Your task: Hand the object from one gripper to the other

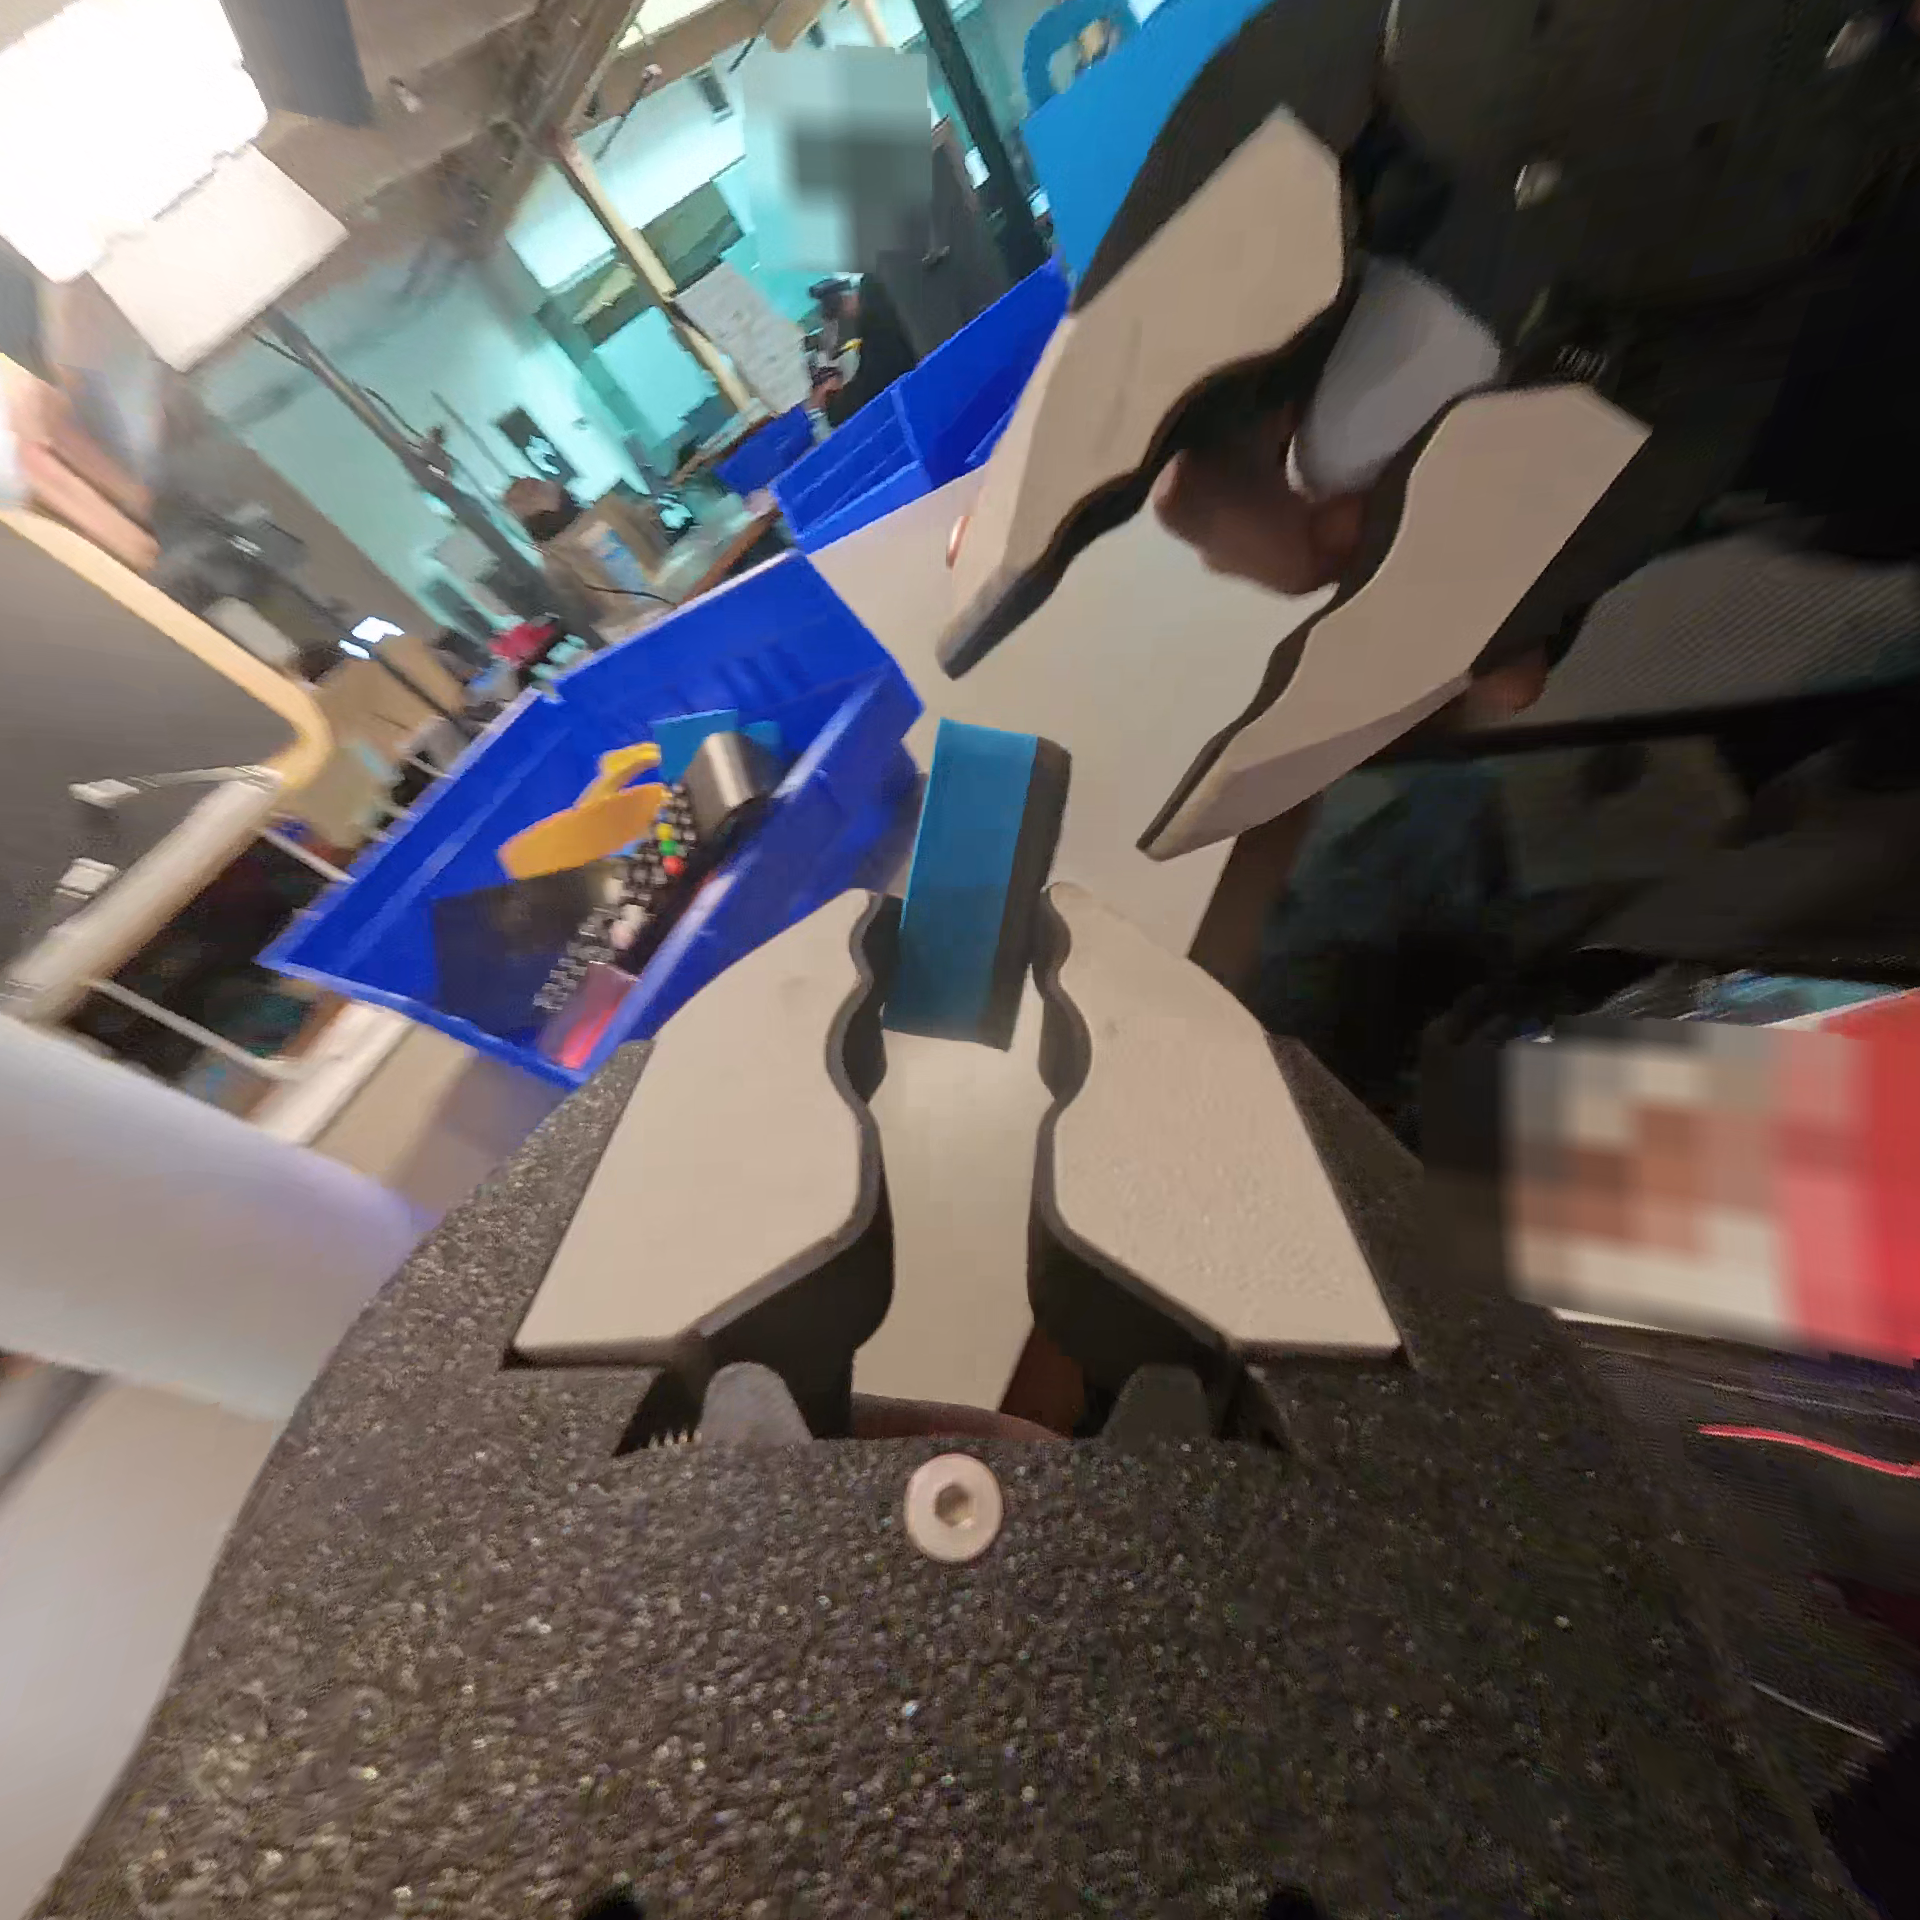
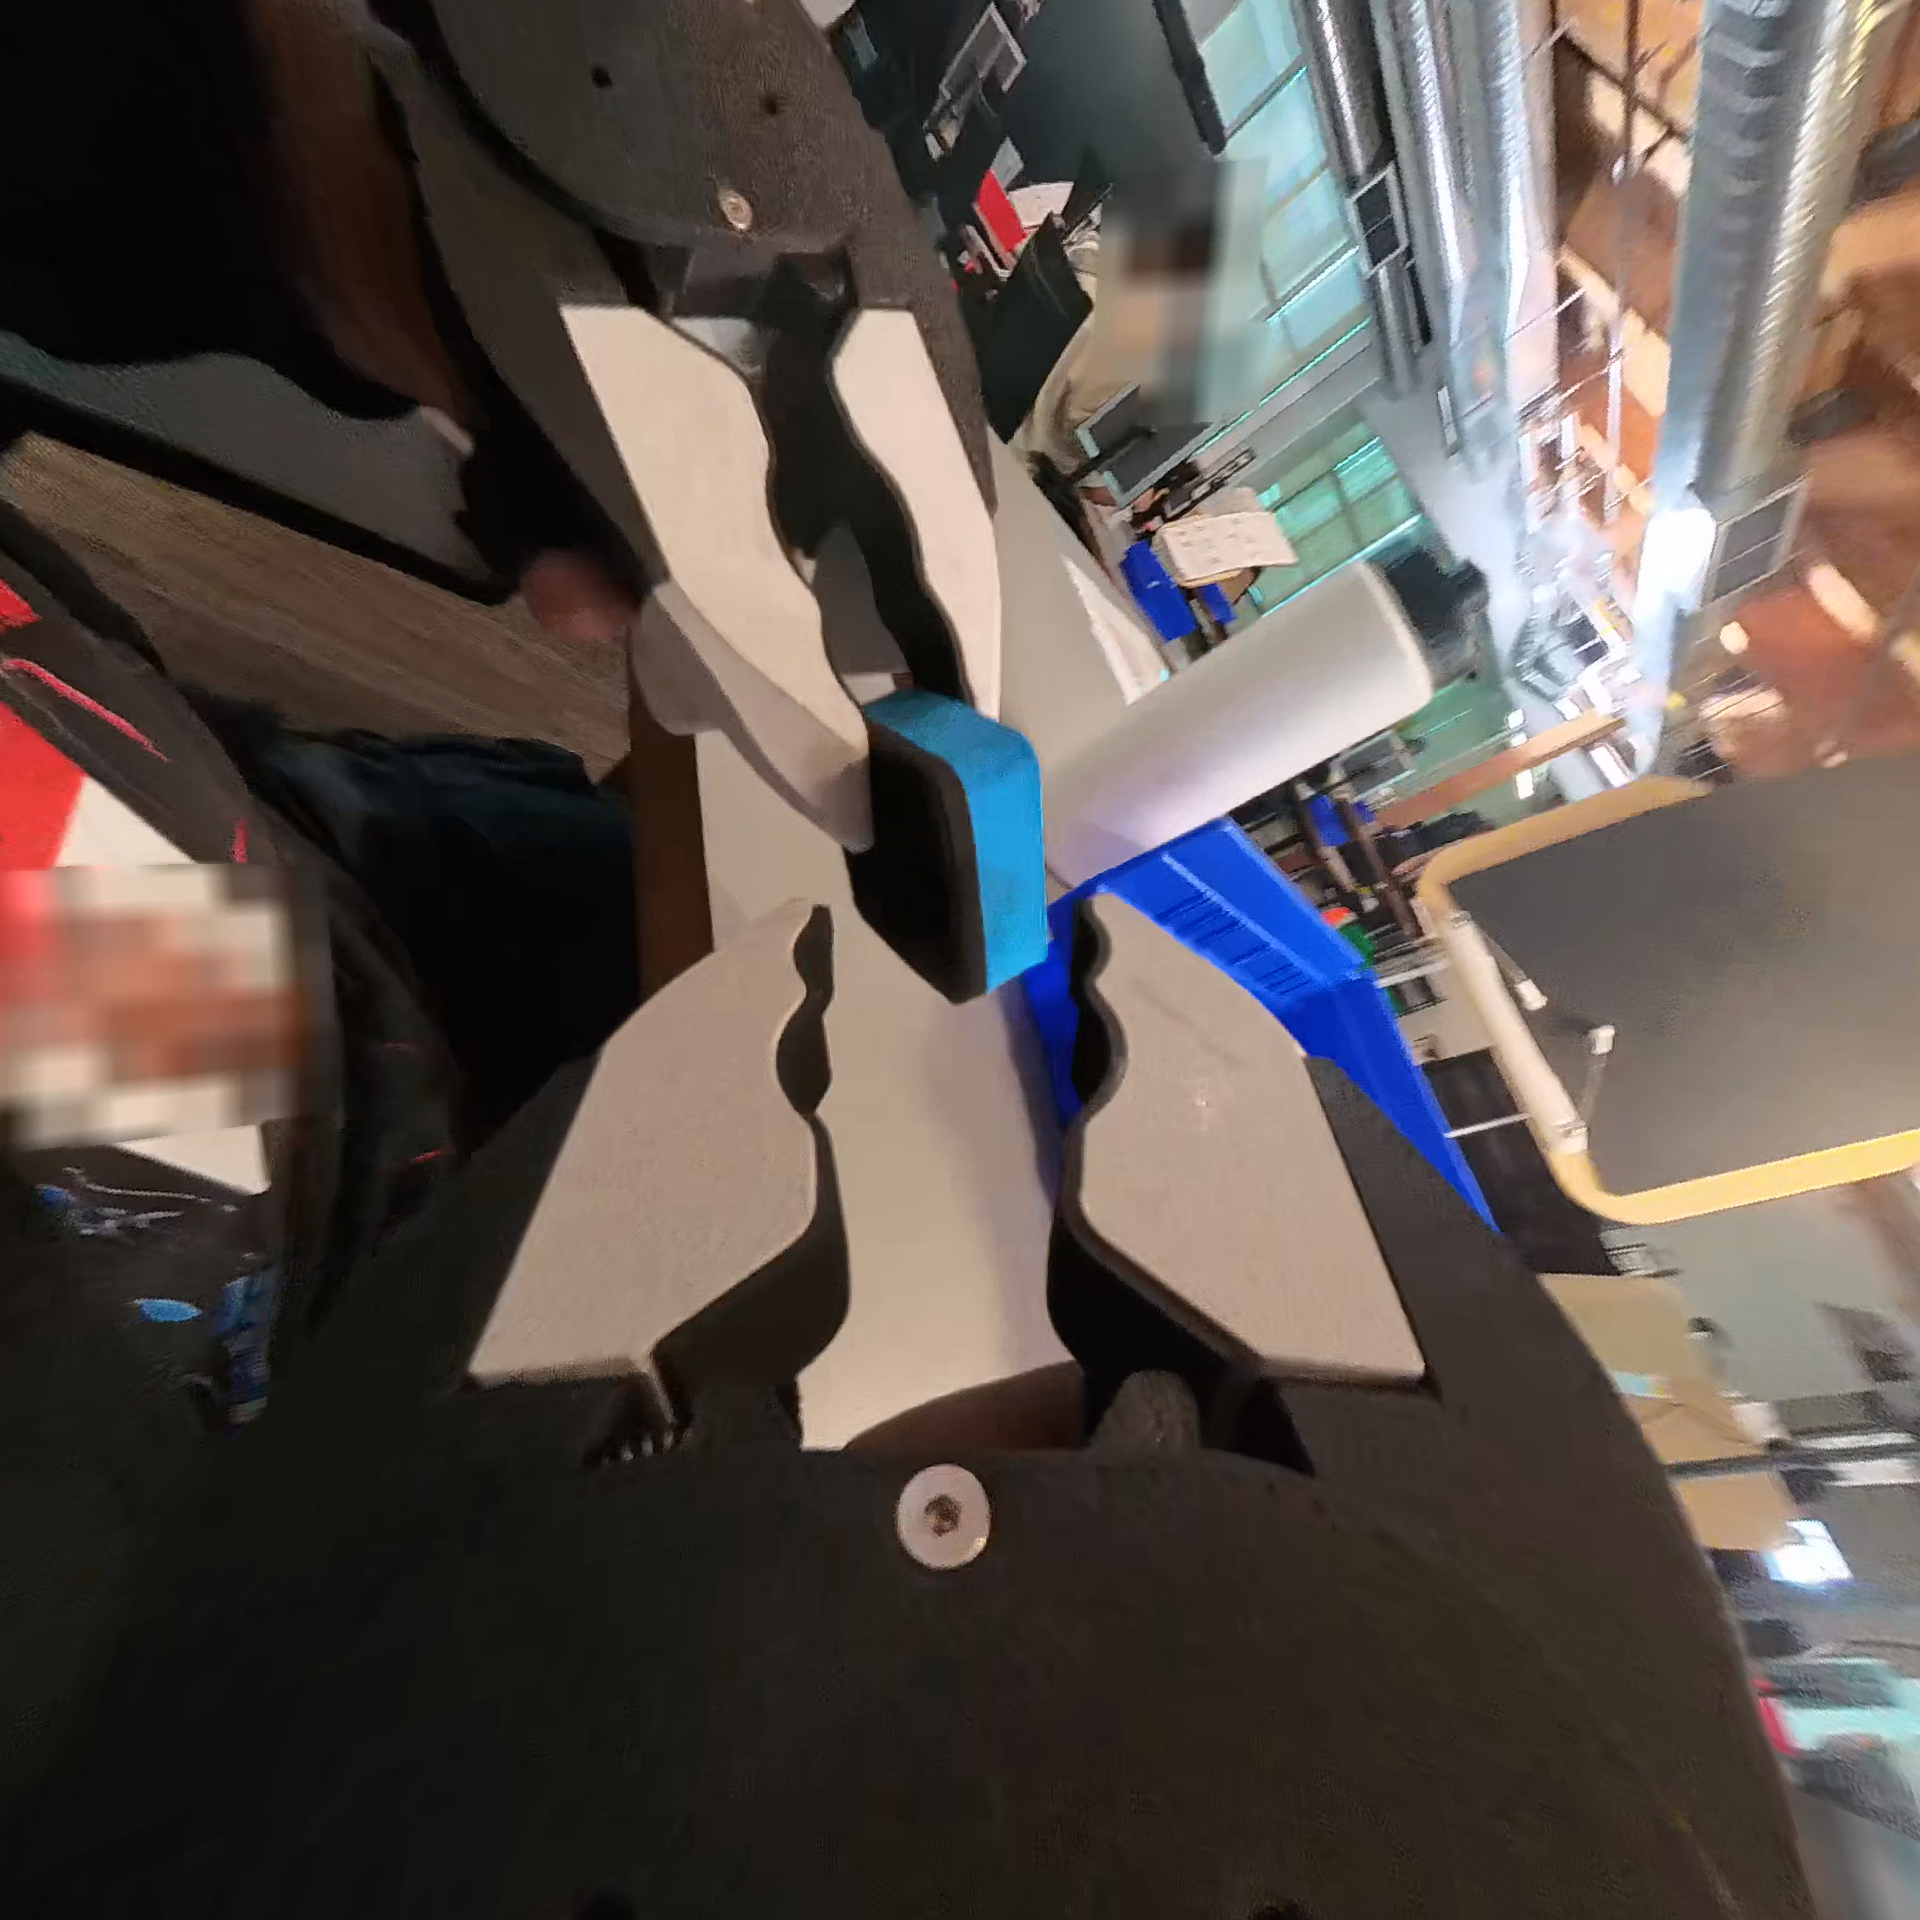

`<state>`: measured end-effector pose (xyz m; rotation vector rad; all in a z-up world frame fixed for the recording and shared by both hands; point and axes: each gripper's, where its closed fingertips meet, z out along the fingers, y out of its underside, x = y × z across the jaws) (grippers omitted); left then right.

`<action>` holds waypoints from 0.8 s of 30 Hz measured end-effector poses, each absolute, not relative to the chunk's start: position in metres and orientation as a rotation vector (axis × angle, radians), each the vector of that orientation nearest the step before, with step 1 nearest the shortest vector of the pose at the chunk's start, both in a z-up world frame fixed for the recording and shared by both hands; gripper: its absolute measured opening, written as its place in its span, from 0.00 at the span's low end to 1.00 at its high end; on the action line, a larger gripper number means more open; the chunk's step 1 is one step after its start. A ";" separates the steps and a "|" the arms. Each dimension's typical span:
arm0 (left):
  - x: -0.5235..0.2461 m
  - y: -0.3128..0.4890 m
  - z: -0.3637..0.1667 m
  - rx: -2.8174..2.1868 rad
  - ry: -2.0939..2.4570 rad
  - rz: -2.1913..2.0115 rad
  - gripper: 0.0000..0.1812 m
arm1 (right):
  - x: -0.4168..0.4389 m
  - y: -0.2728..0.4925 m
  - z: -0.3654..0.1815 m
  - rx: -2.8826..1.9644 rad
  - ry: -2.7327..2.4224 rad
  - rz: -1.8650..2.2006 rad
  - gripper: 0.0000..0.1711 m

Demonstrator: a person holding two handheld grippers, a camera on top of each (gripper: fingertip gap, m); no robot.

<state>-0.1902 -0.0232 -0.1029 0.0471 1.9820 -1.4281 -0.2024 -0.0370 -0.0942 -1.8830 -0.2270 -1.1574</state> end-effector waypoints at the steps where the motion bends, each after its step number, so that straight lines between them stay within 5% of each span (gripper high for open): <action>1: -0.189 -0.023 -0.102 0.084 1.942 -1.354 0.14 | -0.203 -0.035 -0.091 -1.874 -0.256 -1.203 0.26; 8: -0.193 -0.030 -0.104 0.329 1.752 -1.077 0.14 | -0.199 -0.028 -0.097 -1.925 -0.433 -1.425 0.26; 11: -0.192 -0.029 -0.104 0.325 1.756 -1.111 0.15 | -0.195 -0.028 -0.100 -1.925 -0.492 -1.507 0.14; 17: -0.204 -0.020 -0.092 0.084 2.013 -1.671 0.29 | -0.197 -0.036 -0.085 -1.736 -0.736 -1.816 0.13; 24: -0.184 -0.012 -0.083 -0.749 2.250 -2.519 0.32 | -0.202 -0.037 -0.083 -1.494 -1.085 -2.032 0.14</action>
